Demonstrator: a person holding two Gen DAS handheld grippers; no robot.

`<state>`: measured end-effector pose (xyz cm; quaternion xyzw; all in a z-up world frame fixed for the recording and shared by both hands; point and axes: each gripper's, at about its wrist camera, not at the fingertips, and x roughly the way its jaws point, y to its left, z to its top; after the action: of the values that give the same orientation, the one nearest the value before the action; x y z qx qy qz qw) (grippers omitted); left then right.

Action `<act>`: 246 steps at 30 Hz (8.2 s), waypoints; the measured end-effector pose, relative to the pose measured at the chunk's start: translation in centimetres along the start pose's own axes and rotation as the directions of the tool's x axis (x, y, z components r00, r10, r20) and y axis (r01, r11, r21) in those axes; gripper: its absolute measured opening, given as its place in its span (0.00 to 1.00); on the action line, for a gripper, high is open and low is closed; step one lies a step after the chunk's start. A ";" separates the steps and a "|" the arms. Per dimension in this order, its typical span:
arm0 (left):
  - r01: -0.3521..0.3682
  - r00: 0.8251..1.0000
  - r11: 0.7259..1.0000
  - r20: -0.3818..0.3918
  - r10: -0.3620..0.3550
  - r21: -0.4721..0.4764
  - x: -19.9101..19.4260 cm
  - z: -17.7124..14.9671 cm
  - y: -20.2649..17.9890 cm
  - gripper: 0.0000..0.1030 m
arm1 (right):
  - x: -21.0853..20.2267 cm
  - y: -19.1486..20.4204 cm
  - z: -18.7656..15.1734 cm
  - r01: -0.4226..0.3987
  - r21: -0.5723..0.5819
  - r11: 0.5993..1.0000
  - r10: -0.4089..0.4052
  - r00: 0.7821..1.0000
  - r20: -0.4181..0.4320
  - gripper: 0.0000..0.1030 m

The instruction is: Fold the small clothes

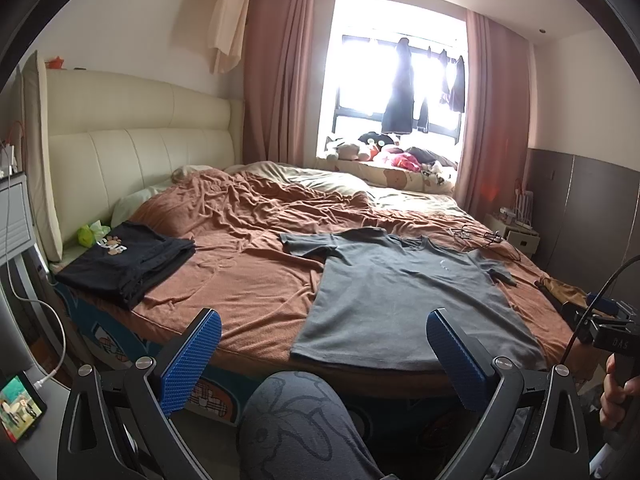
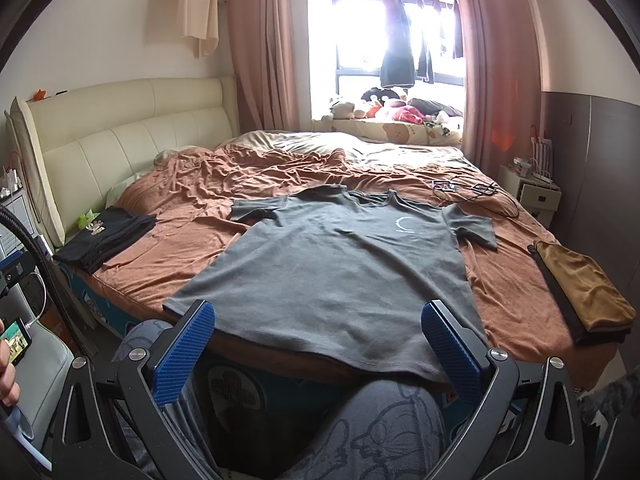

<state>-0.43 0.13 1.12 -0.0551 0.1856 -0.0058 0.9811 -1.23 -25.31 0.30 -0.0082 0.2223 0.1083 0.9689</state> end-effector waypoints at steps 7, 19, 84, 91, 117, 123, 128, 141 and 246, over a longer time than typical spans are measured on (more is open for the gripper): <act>0.006 1.000 1.000 0.003 -0.006 0.002 -0.2 -0.1 -0.3 1.00 | 0.0 0.3 0.3 0.019 -0.009 1.000 -0.019 1.000 -0.001 1.00; 0.020 1.000 1.000 0.011 -0.020 -0.014 -0.5 -0.3 -0.5 1.00 | 0.1 -0.1 1.0 0.031 -0.016 0.999 -0.031 0.999 -0.012 1.00; 0.036 0.949 0.992 -0.308 -0.072 -0.122 39.9 11.8 7.2 0.83 | 34.4 -3.9 17.4 0.002 0.091 0.996 0.016 0.979 -0.203 1.00; 0.032 0.937 0.985 -0.339 -0.089 -0.171 45.6 12.7 8.5 0.78 | 39.4 -3.8 19.0 -0.028 0.115 0.993 0.052 0.976 -0.213 1.00; -0.069 0.802 0.891 -0.556 -0.218 -0.449 65.9 6.9 14.3 0.46 | 60.8 -1.8 20.3 -0.239 0.267 0.934 0.327 0.873 -0.361 0.41; -0.080 0.787 0.885 -0.574 -0.226 -0.458 69.1 6.0 14.9 0.38 | 64.1 -1.0 20.2 -0.252 0.309 0.917 0.361 0.856 -0.370 0.28; -0.083 0.787 0.860 -0.563 -0.253 -0.503 70.3 6.4 15.5 0.06 | 67.2 -0.7 20.1 -0.233 0.384 0.893 0.385 0.839 -0.385 0.14; 0.059 0.845 0.881 -0.447 -0.295 -0.470 68.9 14.5 12.9 0.03 | 72.1 1.6 19.2 -0.257 0.535 0.805 0.504 0.771 -0.389 0.06; 0.056 0.676 0.900 -0.647 -0.352 -0.431 73.5 6.4 -1.7 0.09 | 64.7 -11.7 16.2 -0.201 0.655 0.729 0.511 0.796 -0.325 0.02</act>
<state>70.33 -3.23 -19.52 -0.2563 0.5396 -0.1027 0.7953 65.01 -22.31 -13.47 0.3103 0.4768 0.2185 0.7929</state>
